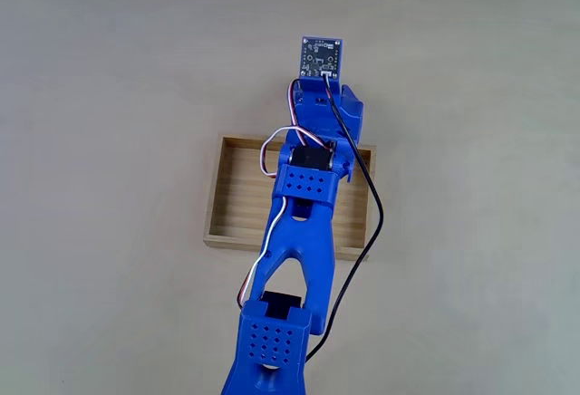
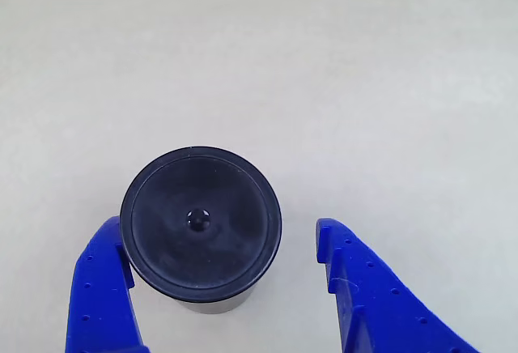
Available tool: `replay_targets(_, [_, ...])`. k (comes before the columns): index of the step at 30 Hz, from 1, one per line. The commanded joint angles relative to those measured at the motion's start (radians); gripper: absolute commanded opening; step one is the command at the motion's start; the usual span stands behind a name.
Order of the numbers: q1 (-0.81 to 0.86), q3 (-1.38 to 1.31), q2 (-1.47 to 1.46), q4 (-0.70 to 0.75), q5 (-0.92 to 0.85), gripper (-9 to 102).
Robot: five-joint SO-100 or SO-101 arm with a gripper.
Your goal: Place the black cylinder in the wooden box then return to rest.
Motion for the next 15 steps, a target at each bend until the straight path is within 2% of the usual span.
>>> replay_targets(1, [-0.018,-0.135,-0.052,-0.034,0.000,33])
replay_targets(15, [-0.032,-0.163,-0.023,-0.054,-0.002,22])
